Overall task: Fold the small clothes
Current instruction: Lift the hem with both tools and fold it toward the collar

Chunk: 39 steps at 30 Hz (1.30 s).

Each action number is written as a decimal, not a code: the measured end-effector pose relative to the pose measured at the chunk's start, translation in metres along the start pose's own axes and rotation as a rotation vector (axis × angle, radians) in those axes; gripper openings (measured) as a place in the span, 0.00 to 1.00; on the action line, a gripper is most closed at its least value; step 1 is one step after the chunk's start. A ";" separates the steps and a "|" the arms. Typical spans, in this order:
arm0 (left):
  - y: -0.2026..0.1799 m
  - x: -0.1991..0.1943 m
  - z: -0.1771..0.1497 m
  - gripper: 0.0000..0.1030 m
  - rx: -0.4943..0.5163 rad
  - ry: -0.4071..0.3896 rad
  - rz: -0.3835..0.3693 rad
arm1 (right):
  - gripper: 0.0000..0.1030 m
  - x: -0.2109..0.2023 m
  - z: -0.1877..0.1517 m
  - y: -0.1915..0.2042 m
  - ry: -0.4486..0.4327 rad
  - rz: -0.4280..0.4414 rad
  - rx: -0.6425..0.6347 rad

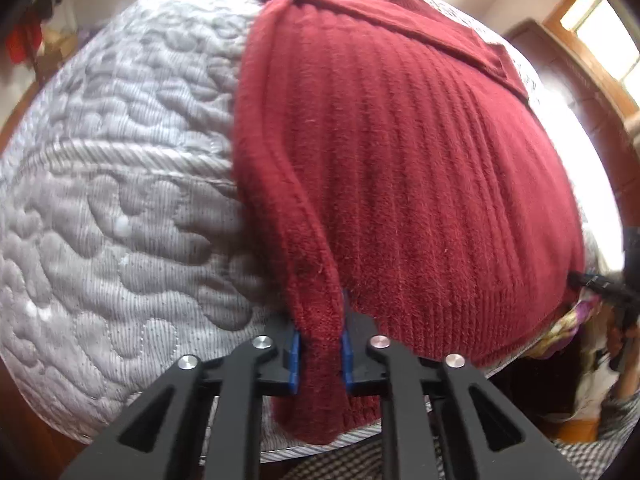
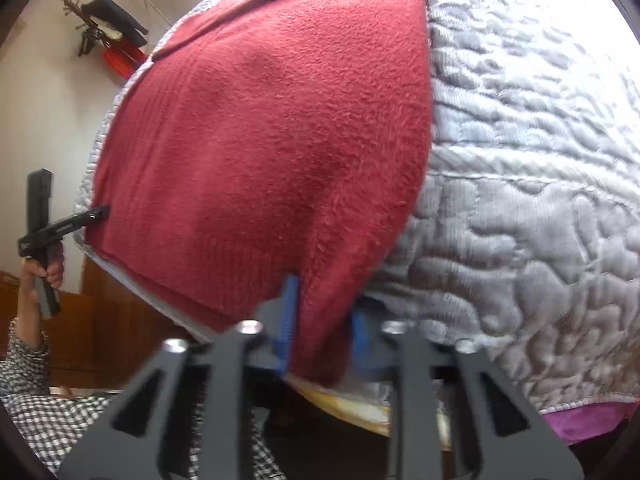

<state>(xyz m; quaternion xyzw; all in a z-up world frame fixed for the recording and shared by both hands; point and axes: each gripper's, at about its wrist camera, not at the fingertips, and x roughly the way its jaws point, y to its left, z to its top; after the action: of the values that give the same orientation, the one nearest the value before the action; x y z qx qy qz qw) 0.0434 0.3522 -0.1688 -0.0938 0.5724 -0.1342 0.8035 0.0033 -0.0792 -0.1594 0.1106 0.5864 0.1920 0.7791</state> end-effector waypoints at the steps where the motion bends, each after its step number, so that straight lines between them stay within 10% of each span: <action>1: 0.001 -0.003 0.000 0.11 -0.011 -0.007 -0.012 | 0.12 -0.002 0.000 0.001 -0.004 0.018 0.003; 12: -0.014 -0.058 0.018 0.10 0.017 -0.147 -0.154 | 0.11 -0.062 0.016 0.012 -0.131 0.188 -0.040; 23: -0.002 -0.074 0.093 0.10 -0.054 -0.287 -0.178 | 0.11 -0.093 0.101 -0.003 -0.233 0.171 -0.033; 39: 0.036 0.021 0.194 0.12 -0.287 -0.176 -0.180 | 0.14 0.002 0.219 -0.082 -0.048 0.225 0.215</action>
<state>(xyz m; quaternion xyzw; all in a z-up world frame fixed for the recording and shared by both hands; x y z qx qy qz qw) 0.2375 0.3790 -0.1351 -0.2696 0.5025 -0.1136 0.8136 0.2269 -0.1405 -0.1306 0.2629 0.5687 0.2114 0.7502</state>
